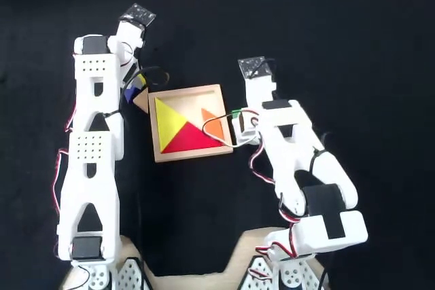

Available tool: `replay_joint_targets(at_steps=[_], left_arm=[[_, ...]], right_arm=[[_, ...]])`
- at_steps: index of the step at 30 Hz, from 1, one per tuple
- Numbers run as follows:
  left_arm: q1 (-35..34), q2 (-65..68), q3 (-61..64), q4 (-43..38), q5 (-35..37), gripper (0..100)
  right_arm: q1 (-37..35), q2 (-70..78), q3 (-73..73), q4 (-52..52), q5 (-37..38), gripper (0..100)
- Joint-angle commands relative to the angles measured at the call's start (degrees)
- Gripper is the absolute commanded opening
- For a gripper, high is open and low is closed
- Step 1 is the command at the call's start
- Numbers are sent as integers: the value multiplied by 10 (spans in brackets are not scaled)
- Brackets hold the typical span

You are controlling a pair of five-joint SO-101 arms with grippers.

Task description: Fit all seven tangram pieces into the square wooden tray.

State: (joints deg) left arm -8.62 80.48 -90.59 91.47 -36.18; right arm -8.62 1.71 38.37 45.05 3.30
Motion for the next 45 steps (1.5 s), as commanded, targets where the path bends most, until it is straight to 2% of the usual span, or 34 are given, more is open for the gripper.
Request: replay_joint_targets(at_steps=[1, 9, 14, 21, 30, 35, 45], left_arm=[[-4, -2, 8, 28, -24, 216], [-11, -10, -15, 36, -12, 222], [-27, -18, -36, 36, 32, 326], [-35, -12, -2, 30, 31, 310], [-8, -12, 25, 3, 31, 306], [9, -12, 64, 3, -11, 183], [6, -23, 65, 8, -16, 171]], right_arm=[[-10, -1, -29, -8, 3, 11], [-11, -1, -29, -8, 3, 11], [-11, -1, -29, -8, 3, 11], [-20, -1, -29, -8, 3, 11], [-29, -1, -28, -8, 4, 11], [-29, -1, -28, -8, 4, 11], [-28, -1, -28, -8, 4, 11]])
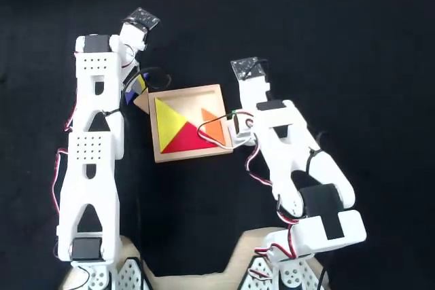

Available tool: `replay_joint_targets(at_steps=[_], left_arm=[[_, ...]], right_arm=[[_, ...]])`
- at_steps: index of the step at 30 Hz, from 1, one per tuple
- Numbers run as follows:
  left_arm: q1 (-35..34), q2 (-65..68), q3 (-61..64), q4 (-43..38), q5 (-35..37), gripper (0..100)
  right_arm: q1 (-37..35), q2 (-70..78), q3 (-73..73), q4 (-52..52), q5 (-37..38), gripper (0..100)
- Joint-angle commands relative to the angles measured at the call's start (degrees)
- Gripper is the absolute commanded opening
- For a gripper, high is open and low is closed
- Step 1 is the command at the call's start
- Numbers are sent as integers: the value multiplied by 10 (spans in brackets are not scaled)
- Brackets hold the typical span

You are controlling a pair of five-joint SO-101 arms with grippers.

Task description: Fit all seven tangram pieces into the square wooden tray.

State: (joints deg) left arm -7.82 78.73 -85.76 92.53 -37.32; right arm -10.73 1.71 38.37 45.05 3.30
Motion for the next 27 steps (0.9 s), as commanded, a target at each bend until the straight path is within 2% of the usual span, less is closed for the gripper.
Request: replay_joint_targets(at_steps=[1, 6, 11, 18, 22, 25, 27], left_arm=[[-2, -14, 6, 4, -4, 171], [10, -76, -83, 84, -3, 173], [14, -157, -86, 84, 4, 174], [51, -316, 104, 84, -88, 175], [108, -422, 218, 84, -126, 175], [158, -491, 305, 84, -190, 180], [190, -524, 356, 83, -237, 218]], right_arm=[[-7, -1, -28, -8, 4, 11], [-7, -1, -28, -8, 4, 11], [-5, -2, -28, -8, 4, 11], [55, -7, -40, -8, 1, 11], [110, -2, -58, -15, -3, 11], [138, -2, -57, -37, -25, 11], [149, -2, -57, -41, -33, 11]])
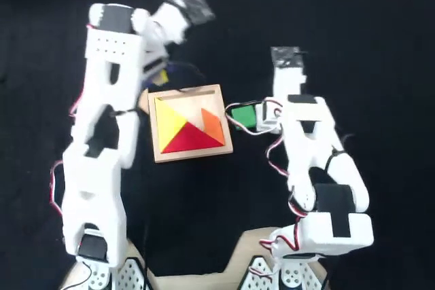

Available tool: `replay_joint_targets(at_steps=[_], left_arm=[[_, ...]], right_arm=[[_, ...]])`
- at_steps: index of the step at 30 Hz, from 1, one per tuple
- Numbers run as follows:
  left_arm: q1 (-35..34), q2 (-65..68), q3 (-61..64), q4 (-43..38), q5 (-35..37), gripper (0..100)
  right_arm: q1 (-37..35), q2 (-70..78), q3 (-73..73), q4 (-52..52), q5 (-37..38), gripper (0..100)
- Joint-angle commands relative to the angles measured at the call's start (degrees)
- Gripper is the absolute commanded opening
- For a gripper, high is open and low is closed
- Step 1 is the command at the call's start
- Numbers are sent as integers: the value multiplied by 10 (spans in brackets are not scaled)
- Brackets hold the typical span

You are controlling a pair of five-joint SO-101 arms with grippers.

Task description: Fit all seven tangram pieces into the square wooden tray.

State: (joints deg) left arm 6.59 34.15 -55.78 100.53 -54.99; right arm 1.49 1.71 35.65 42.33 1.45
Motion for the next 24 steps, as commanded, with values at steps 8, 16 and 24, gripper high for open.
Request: replay_joint_targets(at_steps=[8, 16, 24], left_arm=[[137, -91, 166, -50, -163, 243], [127, -76, 134, -22, -135, 210], [78, -262, 183, 4, -45, 210]], right_arm=[[27, -1, -29, -17, -12, 11], [27, -3, -31, -17, -12, 11], [25, -7, -32, -13, -11, 11]])
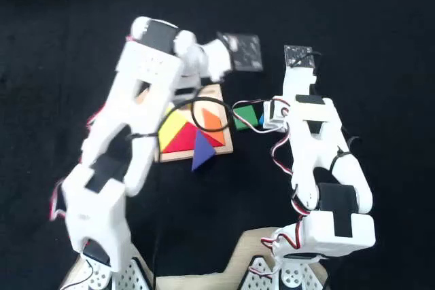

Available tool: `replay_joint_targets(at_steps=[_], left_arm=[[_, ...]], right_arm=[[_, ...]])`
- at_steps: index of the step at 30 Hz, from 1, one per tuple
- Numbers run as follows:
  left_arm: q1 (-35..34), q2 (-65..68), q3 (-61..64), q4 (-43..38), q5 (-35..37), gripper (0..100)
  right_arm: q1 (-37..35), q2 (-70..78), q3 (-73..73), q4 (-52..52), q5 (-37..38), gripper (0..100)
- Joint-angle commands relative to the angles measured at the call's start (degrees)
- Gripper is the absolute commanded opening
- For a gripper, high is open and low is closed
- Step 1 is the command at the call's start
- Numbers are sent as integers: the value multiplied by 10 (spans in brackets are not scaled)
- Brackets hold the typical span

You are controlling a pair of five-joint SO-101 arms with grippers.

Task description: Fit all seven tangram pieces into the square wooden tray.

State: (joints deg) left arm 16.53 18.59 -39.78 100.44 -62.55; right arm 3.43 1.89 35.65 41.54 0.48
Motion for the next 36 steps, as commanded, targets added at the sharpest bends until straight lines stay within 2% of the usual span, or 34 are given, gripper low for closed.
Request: replay_joint_targets(at_steps=[1, 5, 8, 10, 15, 18, 20, 23, 33, 36], left_arm=[[-24, -143, 46, 5, 38, 209], [-48, -320, 189, 4, 77, 206], [-82, -464, 333, -3, 89, 206], [-113, -556, 442, -48, 121, 206], [-216, -761, 701, -224, 286, 206], [-238, -847, 821, -256, 352, 206], [-240, -883, 887, -275, 387, 206], [-250, -903, 971, -318, 432, 206], [-272, -908, 1199, -559, 590, 206], [-313, -908, 1224, -611, 606, 206]], right_arm=[[1, -9, -33, -4, -2, 11], [-31, -37, -38, 48, 47, 11], [-62, -127, -44, 128, 63, 11], [-78, -203, -38, 166, 62, 11], [-147, -345, -15, 246, 62, 27], [-200, -362, -22, 315, 62, 146], [-220, -354, -31, 348, 47, 214], [-240, -320, -58, 390, -14, 243], [-335, -102, -193, 411, -98, 251], [-352, -59, -241, 411, -146, 255]])
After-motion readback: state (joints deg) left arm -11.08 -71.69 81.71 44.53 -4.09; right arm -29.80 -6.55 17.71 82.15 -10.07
